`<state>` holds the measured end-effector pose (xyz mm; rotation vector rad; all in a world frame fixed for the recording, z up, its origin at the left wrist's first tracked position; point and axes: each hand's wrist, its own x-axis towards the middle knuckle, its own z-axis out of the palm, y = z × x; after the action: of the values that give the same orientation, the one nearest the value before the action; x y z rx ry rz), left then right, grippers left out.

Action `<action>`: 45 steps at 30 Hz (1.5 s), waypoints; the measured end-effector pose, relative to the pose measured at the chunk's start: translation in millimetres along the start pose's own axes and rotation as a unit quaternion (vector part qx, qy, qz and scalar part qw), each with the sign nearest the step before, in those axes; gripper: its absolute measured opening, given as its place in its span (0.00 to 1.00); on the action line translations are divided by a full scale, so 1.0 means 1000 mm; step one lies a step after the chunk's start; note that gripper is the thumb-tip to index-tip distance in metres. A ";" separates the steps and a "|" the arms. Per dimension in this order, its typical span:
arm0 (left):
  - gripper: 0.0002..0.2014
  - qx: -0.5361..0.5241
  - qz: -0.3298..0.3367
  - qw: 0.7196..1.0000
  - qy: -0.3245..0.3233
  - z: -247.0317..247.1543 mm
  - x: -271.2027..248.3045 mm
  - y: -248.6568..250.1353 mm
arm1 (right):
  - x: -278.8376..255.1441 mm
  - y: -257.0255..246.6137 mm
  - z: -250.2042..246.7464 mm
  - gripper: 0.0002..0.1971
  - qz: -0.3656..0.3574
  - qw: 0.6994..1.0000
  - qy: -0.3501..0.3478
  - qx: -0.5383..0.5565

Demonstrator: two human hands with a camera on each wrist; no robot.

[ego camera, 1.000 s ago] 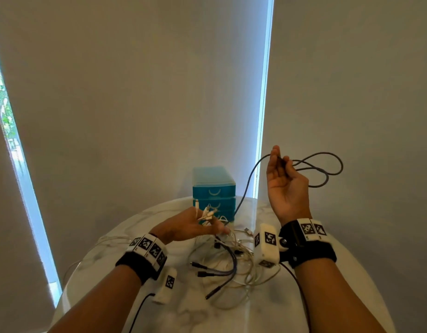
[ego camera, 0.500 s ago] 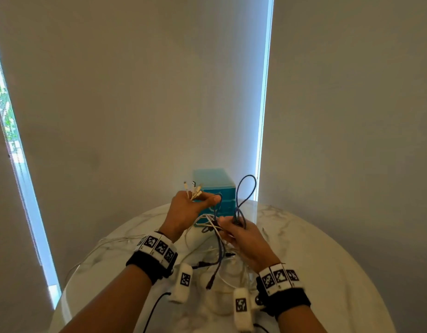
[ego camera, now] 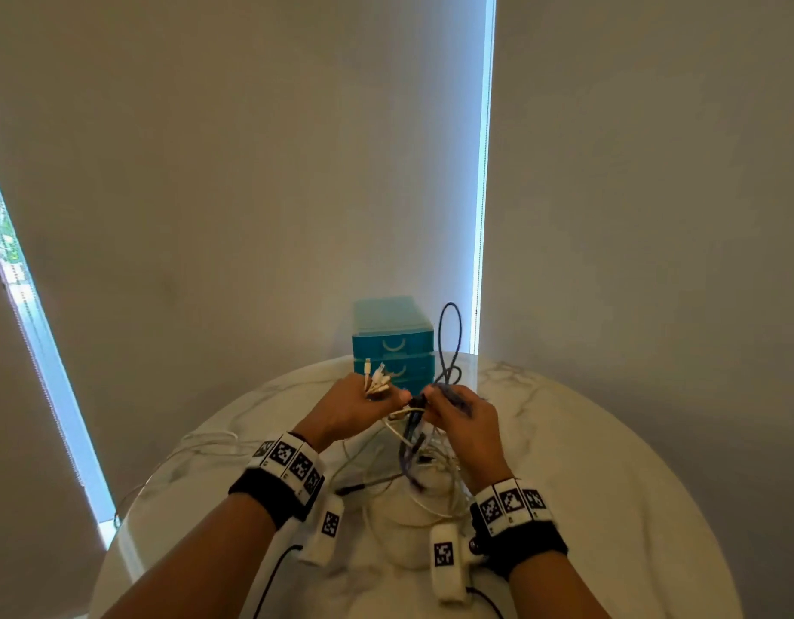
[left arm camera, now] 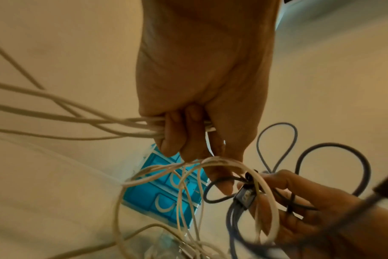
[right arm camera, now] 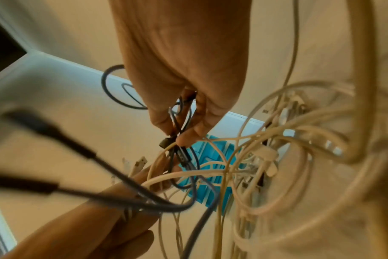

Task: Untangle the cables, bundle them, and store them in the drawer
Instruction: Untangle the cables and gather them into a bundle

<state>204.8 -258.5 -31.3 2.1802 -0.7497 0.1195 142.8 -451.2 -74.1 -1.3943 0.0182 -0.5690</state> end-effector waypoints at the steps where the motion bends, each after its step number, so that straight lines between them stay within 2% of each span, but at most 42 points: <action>1: 0.08 0.024 -0.004 1.000 0.004 0.000 0.000 -0.002 | 0.002 0.003 -0.002 0.03 0.006 1.000 0.023 0.011; 3: 0.09 0.052 -0.010 0.998 0.029 -0.002 0.000 -0.005 | 0.005 0.003 -0.006 0.03 0.032 0.996 0.065 0.060; 5: 0.16 0.068 -0.010 0.997 0.045 -0.003 -0.001 -0.004 | 0.007 0.002 -0.011 0.02 0.071 0.985 0.088 0.130; 8: 0.25 0.082 0.012 0.996 0.037 -0.002 -0.002 0.000 | 0.007 -0.007 -0.014 0.02 0.104 0.966 0.104 0.213; 11: 0.31 0.131 0.011 0.991 0.019 0.000 -0.003 -0.002 | 0.010 -0.009 -0.019 0.12 0.112 0.942 0.127 0.289; 14: 0.29 0.185 -0.029 0.982 -0.020 -0.002 -0.003 -0.003 | 0.011 -0.013 -0.023 0.13 0.124 0.935 0.119 0.309; 16: 0.32 0.258 -0.073 0.963 -0.034 -0.003 -0.003 -0.006 | 0.009 -0.015 -0.023 0.12 0.135 0.937 0.108 0.305; 19: 0.41 0.363 -0.144 0.921 -0.009 -0.005 0.000 -0.013 | 0.012 -0.009 -0.026 0.09 0.129 0.957 0.120 0.231; 21: 0.44 0.367 -0.179 0.913 0.009 -0.009 0.001 -0.021 | 0.017 -0.006 -0.033 0.08 0.117 0.959 0.150 0.212; 24: 0.40 0.350 -0.202 0.914 0.039 -0.012 -0.002 -0.029 | 0.015 -0.015 -0.042 0.09 0.124 0.928 0.180 0.301; 28: 0.29 0.300 -0.196 0.928 0.105 -0.013 -0.006 -0.026 | 0.008 -0.024 -0.044 0.14 0.116 0.897 0.163 0.395; 31: 0.21 0.265 -0.135 0.946 0.128 -0.012 -0.004 -0.016 | 0.009 -0.024 -0.045 0.18 0.120 0.866 0.156 0.460; 33: 0.12 0.197 -0.065 0.967 0.147 -0.008 -0.002 -0.006 | 0.009 -0.026 -0.043 0.16 0.121 0.878 0.126 0.445; 35: 0.09 0.125 -0.029 0.986 0.107 -0.002 0.000 0.001 | 0.008 -0.028 -0.037 0.16 0.127 0.893 0.091 0.421; 36: 0.11 0.106 -0.027 0.991 0.072 0.002 -0.002 0.006 | 0.006 -0.029 -0.033 0.16 0.141 0.891 0.074 0.426; 39: 0.22 0.128 -0.071 0.989 -0.028 0.007 -0.005 0.002 | 0.005 -0.024 -0.031 0.18 0.186 0.831 0.040 0.523; 41: 0.26 0.164 -0.101 0.979 -0.064 0.008 -0.006 -0.008 | 0.004 -0.021 -0.033 0.19 0.193 0.789 0.039 0.582; 45: 0.13 0.205 -0.129 0.964 -0.112 0.004 -0.005 -0.017 | 0.006 -0.019 -0.040 0.19 0.173 0.738 0.021 0.652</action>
<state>209.0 -250.8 -46.9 2.7010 -0.5931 -0.1202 128.0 -491.6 -62.7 0.0305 -0.0751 -0.1668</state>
